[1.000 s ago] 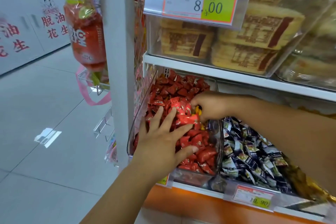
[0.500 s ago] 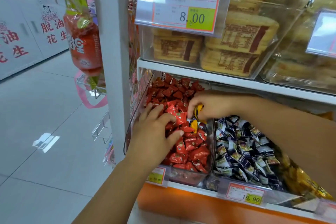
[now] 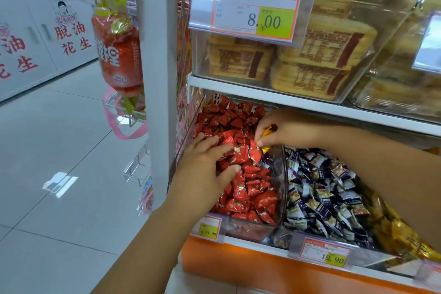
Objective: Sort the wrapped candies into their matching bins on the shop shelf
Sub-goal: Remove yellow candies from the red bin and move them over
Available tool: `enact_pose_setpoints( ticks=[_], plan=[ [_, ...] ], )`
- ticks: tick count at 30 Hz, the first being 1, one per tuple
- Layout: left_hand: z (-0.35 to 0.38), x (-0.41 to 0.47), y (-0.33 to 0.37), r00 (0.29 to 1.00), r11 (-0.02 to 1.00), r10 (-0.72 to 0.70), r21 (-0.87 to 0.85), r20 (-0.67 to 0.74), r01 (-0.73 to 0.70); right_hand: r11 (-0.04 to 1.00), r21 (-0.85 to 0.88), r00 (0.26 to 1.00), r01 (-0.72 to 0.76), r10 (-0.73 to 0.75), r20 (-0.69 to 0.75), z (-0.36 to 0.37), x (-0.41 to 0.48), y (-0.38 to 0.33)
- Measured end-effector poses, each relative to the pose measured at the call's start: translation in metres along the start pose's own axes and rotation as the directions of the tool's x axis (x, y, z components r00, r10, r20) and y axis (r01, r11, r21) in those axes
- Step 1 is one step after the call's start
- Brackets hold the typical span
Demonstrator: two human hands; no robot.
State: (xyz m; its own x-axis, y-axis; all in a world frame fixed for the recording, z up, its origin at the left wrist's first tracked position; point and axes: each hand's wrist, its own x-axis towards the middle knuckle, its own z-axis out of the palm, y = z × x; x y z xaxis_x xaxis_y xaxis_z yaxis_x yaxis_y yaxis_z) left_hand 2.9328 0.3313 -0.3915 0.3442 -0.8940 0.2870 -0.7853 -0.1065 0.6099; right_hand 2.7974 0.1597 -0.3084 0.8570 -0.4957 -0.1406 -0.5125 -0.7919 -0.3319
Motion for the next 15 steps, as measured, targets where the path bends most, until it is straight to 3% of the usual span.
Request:
enact_pose_setpoints(
  ticks=[4, 9, 15],
  plan=[
    [-0.004, -0.001, 0.007, 0.997, 0.997, -0.003, -0.078, -0.072, -0.002, 0.985, 0.173, 0.997, 0.007, 0.006, -0.074, -0.001, -0.001, -0.009],
    [-0.001, 0.001, 0.012, 0.998, 0.989, -0.044, -0.145, -0.048, 0.036, 0.985, 0.168, 0.996, -0.034, 0.047, -0.078, 0.007, -0.003, -0.018],
    [0.000, 0.005, 0.018, 0.997, 0.967, -0.057, -0.253, -0.059, 0.040, 0.960, 0.277, 0.996, -0.049, 0.068, -0.061, 0.007, -0.010, -0.029]
  ],
)
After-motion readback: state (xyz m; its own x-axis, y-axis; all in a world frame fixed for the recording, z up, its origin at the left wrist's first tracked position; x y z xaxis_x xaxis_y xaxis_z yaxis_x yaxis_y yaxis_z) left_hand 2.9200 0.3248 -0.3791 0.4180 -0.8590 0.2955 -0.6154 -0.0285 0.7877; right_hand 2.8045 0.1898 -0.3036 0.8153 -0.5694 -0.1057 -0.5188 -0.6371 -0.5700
